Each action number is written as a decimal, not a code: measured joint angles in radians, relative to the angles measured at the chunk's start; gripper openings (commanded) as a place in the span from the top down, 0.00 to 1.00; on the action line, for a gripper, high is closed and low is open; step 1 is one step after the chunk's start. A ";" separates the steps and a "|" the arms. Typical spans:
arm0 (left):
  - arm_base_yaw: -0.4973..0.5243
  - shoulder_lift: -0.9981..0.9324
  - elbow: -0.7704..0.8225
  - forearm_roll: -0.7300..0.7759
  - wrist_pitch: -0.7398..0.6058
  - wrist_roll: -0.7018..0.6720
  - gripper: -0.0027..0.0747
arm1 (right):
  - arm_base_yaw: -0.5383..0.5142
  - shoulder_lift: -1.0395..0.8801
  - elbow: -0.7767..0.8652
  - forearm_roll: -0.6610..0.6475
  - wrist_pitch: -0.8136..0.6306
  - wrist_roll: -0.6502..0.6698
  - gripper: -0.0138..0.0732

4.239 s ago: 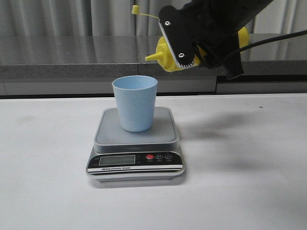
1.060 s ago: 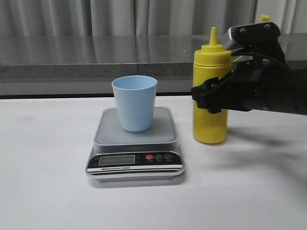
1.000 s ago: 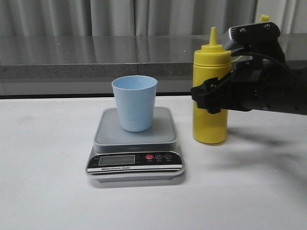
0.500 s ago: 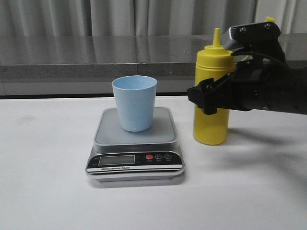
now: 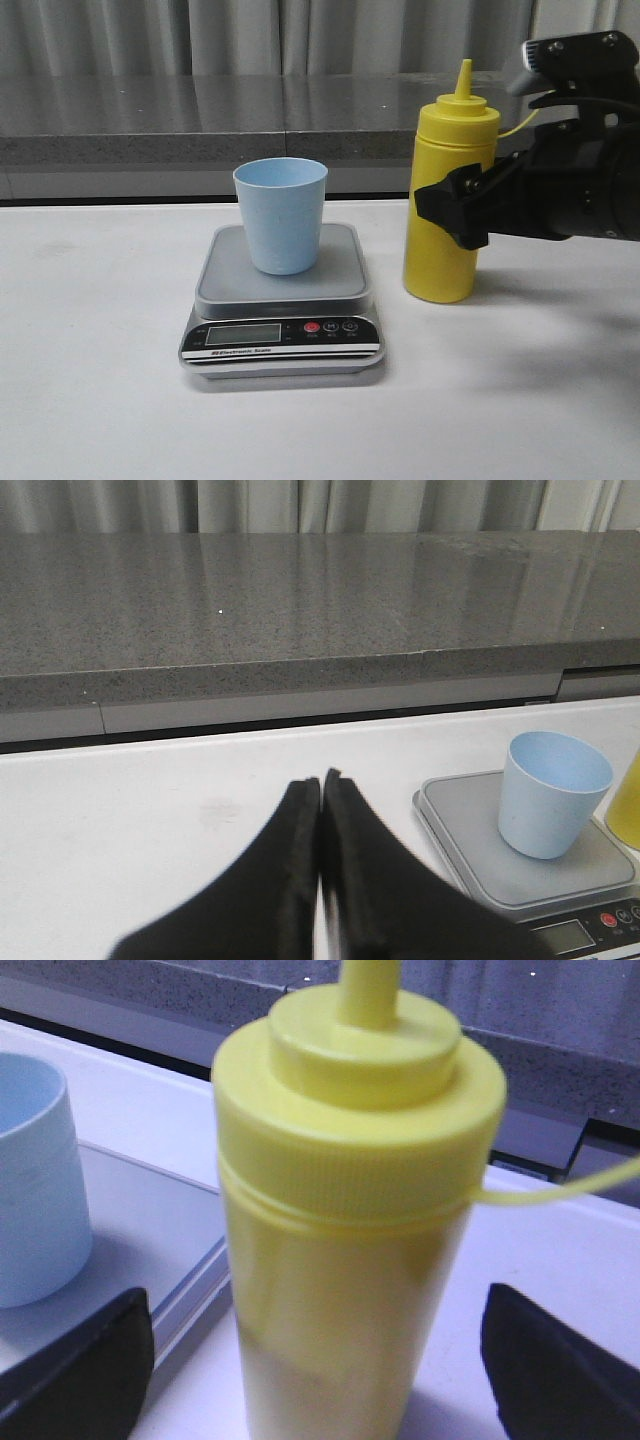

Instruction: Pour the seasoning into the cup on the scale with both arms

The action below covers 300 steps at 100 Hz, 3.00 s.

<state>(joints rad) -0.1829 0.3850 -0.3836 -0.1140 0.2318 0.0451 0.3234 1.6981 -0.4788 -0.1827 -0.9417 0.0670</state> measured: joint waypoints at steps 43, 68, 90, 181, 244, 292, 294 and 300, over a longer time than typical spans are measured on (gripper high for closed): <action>0.000 0.000 0.000 0.000 0.000 0.000 0.99 | 0.000 -0.364 0.110 0.148 0.248 0.000 0.09; 0.000 0.000 0.000 0.000 0.000 0.000 0.99 | 0.000 -0.622 0.112 0.151 0.572 0.000 0.09; 0.000 0.000 0.000 0.000 0.000 0.000 0.99 | -0.034 -0.849 0.119 0.151 0.782 0.000 0.09; 0.000 0.000 0.000 0.000 0.000 0.000 0.99 | -0.104 -1.276 0.121 0.151 1.169 -0.002 0.91; 0.000 0.000 0.000 0.000 0.000 0.000 0.99 | -0.104 -1.276 0.122 0.151 1.169 -0.002 0.92; 0.000 0.000 0.000 0.000 0.000 0.000 0.99 | -0.104 -1.326 0.124 0.138 1.175 -0.002 0.92; 0.000 0.000 0.000 0.000 0.000 0.000 0.99 | -0.104 -1.338 0.124 0.135 1.175 -0.002 0.92; 0.000 0.000 0.000 0.000 0.000 0.000 0.99 | -0.108 -1.377 0.133 0.127 1.175 -0.002 0.92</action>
<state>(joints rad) -0.1829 0.3850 -0.3836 -0.1140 0.2318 0.0451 0.2152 0.3214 -0.3458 -0.0553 0.2336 0.0650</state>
